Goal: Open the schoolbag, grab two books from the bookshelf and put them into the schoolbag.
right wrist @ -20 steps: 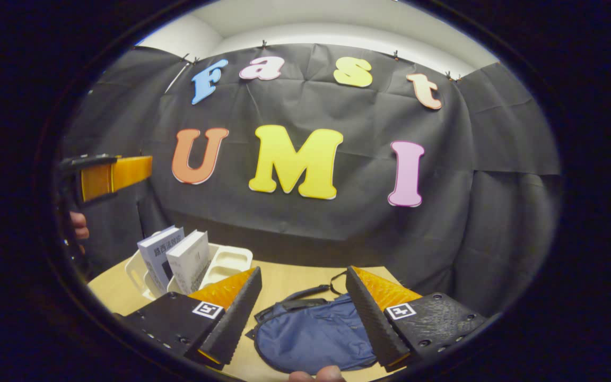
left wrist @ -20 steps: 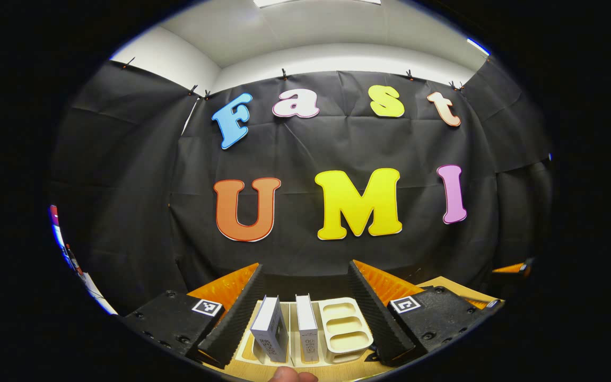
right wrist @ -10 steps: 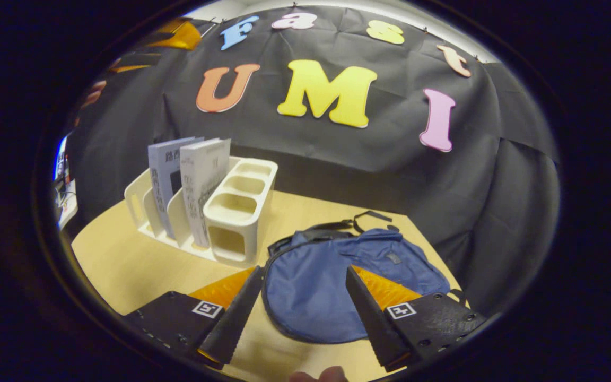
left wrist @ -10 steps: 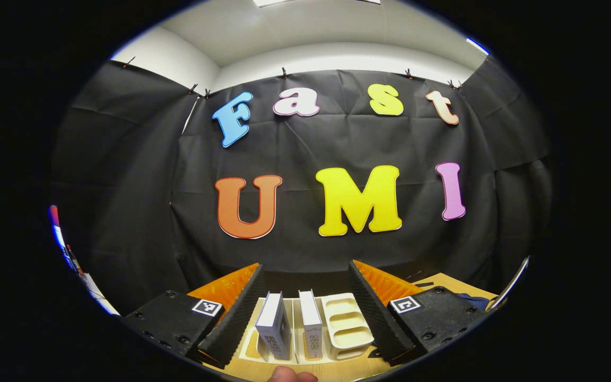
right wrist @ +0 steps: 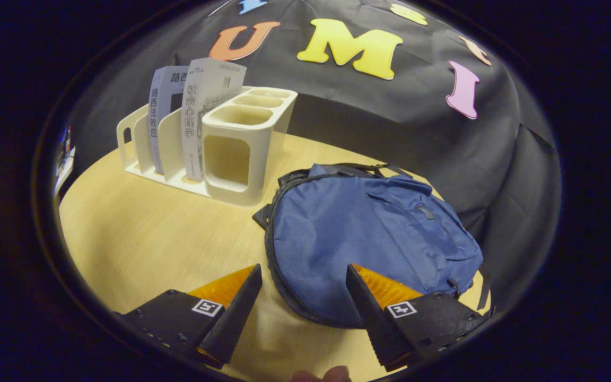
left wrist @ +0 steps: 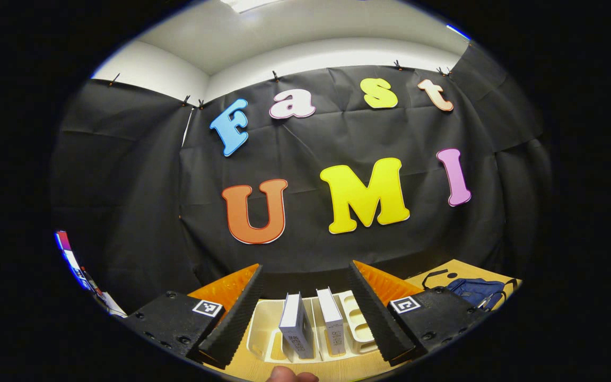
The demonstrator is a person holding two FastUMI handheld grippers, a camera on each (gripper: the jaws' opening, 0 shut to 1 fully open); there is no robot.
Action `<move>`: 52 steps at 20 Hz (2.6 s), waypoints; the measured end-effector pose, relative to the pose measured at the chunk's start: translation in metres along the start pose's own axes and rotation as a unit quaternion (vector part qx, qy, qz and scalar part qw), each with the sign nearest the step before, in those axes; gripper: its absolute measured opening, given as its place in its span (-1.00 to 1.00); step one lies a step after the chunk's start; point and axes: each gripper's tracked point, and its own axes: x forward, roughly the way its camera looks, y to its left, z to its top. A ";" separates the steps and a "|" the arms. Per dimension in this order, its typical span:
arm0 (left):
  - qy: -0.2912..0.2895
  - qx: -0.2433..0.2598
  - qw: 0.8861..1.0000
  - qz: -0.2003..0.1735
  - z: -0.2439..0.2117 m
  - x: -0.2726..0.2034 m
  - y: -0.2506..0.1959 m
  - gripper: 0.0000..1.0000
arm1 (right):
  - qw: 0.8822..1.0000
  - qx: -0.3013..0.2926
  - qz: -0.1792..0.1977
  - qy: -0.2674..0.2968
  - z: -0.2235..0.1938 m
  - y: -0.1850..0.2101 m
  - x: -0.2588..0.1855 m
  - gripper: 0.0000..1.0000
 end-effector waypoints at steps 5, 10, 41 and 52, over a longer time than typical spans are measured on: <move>0.010 -0.012 1.000 -0.006 -0.005 0.000 -0.009 0.97 | 1.000 -0.003 -0.019 -0.020 0.014 -0.014 0.004 0.96; 0.014 -0.010 1.000 -0.005 -0.006 -0.002 -0.010 0.97 | 0.999 -0.010 -0.047 -0.020 0.015 -0.024 0.013 0.89; 0.039 -0.023 0.998 0.032 -0.023 -0.001 0.020 0.98 | 0.995 -0.090 -0.039 -0.001 0.025 -0.009 -0.004 -0.82; 0.036 -0.043 0.998 0.034 -0.029 0.022 0.027 0.98 | 0.996 -0.022 -0.057 -0.063 0.128 -0.131 -0.080 -0.99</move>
